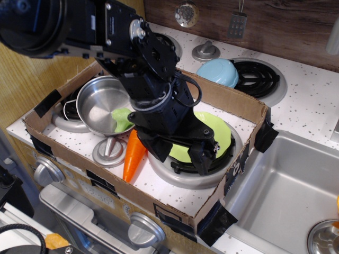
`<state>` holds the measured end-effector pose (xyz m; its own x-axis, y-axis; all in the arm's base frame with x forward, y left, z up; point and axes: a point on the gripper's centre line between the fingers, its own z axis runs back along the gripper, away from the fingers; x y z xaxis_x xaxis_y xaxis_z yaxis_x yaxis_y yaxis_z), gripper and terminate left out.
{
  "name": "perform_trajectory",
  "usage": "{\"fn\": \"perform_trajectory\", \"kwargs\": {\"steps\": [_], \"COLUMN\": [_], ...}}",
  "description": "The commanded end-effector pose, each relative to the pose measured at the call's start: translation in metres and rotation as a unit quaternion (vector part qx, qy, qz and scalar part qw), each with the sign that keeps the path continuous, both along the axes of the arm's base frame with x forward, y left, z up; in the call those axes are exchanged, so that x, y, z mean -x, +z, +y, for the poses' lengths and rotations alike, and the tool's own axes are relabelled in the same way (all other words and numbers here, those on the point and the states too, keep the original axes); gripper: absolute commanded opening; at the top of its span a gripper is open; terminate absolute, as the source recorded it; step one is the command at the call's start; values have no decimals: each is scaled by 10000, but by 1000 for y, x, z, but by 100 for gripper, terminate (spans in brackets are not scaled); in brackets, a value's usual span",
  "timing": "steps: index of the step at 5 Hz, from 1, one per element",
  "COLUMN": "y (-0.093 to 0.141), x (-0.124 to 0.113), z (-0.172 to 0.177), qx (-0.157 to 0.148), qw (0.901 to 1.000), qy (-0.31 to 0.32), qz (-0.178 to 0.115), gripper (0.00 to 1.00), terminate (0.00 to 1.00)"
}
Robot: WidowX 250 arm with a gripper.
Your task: Take broccoli out of pan
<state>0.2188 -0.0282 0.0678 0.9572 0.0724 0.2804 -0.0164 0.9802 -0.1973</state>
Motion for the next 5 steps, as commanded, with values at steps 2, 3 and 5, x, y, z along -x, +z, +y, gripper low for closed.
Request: {"fn": "perform_trajectory", "kwargs": {"steps": [2, 3, 5], "y": [10, 30, 36], "x": [-13, -26, -28], "z": [20, 42, 85], "qx": [112, -174, 52], "qw": [9972, 9890, 9392], "qy": [739, 1408, 3182], "qz": [-2, 405, 1287], "gripper": [100, 100, 100], "terminate": [0, 0, 0]}}
